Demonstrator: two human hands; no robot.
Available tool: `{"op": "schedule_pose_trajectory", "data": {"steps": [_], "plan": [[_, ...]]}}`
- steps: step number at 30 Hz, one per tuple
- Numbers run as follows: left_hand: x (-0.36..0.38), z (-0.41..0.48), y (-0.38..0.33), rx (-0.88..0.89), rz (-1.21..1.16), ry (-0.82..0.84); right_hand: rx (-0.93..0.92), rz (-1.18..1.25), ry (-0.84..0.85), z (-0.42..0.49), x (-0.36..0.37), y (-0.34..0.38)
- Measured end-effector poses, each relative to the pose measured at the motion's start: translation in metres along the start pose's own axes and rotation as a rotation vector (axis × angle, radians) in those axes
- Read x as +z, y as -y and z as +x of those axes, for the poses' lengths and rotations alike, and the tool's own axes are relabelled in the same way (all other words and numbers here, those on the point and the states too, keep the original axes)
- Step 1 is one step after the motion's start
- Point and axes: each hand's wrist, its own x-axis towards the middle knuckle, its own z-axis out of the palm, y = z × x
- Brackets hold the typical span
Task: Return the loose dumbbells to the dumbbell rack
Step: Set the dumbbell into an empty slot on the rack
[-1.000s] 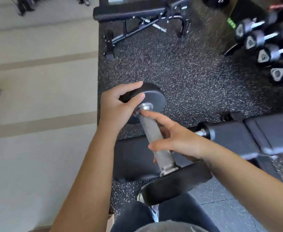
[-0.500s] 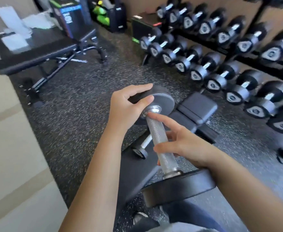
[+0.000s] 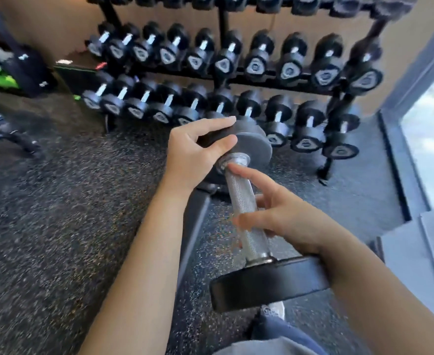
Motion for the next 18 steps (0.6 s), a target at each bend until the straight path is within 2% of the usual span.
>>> {"op": "schedule_pose_trajectory", "data": {"steps": [10,18], "plan": [[0.208,0.097,-0.012,0.06,-0.111,0.214,-0.06,0.022,-0.24,-0.03,-0.196,-0.02],[0.326,0.145,-0.017,0.11,-0.195,0.404,-0.009,0.145,-0.434,-0.05,-0.289,-0.033]]}}
